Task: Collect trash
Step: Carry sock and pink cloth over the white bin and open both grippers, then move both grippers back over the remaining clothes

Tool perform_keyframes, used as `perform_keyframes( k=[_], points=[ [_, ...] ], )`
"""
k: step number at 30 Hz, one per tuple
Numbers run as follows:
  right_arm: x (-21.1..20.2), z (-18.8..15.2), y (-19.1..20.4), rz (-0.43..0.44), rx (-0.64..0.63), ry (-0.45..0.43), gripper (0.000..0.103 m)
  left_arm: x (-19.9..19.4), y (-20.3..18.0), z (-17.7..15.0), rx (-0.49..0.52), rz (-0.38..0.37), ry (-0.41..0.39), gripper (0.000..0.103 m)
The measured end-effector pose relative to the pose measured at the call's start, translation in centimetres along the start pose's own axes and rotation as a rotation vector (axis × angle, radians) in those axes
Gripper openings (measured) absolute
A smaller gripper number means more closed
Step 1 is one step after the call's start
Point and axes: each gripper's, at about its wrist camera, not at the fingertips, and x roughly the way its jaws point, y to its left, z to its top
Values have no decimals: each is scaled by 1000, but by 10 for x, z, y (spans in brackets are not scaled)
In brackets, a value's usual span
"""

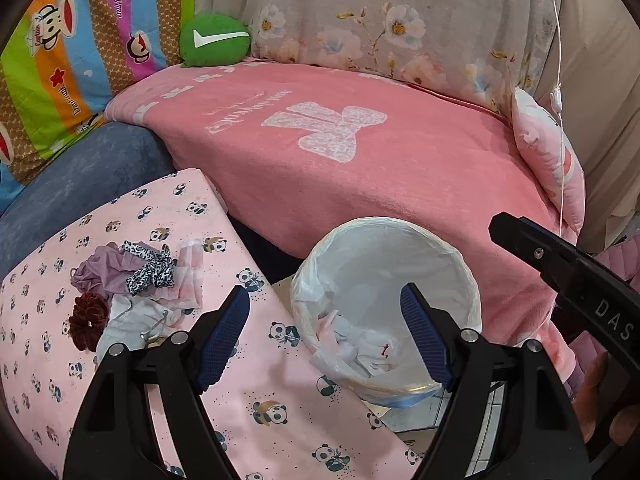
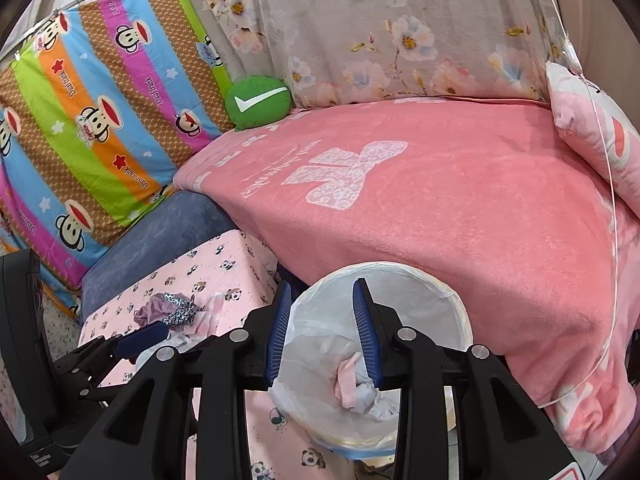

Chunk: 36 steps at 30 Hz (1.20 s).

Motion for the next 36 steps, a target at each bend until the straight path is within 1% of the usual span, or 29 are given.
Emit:
perform_keyframes(
  k=[16,20,28,32,36],
  points=[
    [-1,-11,45,34,-73,23,34,-22,44,-16,-81,29,-20,74],
    [0,-16,58,43,-92,29,40,-25,56,-22,-106,38,-21,74],
    [8,-30,90,78,-142,72,40,-32,93,-37,-175,73,-10,74],
    [15,-39,107,99,-172,99,41,-35,118,-49,-227,96,3,74],
    [24,-53,132,128,-210,134,41,-38,146,-64,-283,126,17,77]
  ],
)
